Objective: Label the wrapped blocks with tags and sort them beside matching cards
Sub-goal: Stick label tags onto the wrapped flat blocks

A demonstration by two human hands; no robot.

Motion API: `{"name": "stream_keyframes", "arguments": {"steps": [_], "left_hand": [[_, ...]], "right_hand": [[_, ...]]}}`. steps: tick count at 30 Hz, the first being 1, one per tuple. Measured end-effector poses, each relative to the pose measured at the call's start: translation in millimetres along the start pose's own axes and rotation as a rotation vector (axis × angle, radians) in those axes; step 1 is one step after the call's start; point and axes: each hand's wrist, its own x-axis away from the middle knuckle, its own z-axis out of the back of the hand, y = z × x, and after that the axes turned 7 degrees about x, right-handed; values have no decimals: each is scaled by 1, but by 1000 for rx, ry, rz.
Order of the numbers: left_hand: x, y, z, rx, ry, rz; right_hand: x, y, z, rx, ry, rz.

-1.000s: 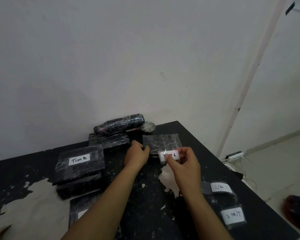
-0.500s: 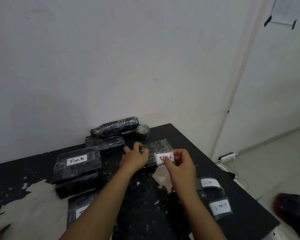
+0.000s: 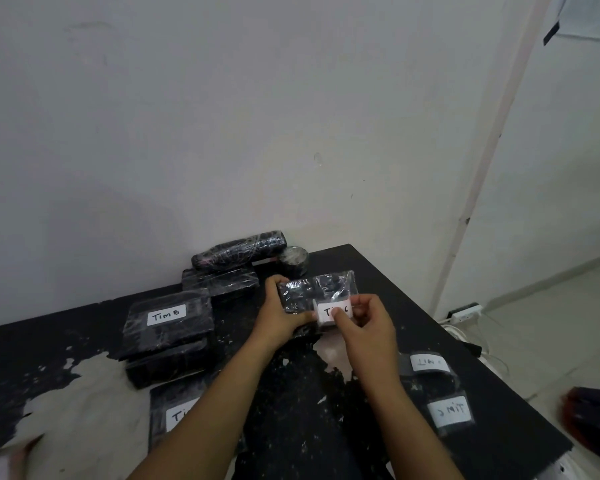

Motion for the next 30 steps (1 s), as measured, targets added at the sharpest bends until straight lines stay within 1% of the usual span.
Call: {"name": "stream_keyframes", "arguments": {"steps": [3,5,11,14,17,19,22,26,30], "left_hand": [[18,7,6,105,-76,-83],[32,12,9,137,-83,-114],[80,40,25,341,38,-30],[98,54,35,441,76,-24],[125,70,45,402,46,-153],[134,72,50,357,49,-202],[147,77,58,327,58,-216],[155,75,67,323,97,-242],[162,76,75,308,112,-227]], "right_hand": [[7,-8,-1,-30,0,17],[12,-13,-2,-52,3,35],[39,-41,-2,-118,-47,123],[53,-54,-2,-117,-74,158],[69,-69,-1,-123,-92,201],[77,-77,-2,-122,-94,225],[90,-89,-5,-118,-106,250],[101,-95,-10,-111,-78,267],[106,-97,-15,-102,-73,265]]}}
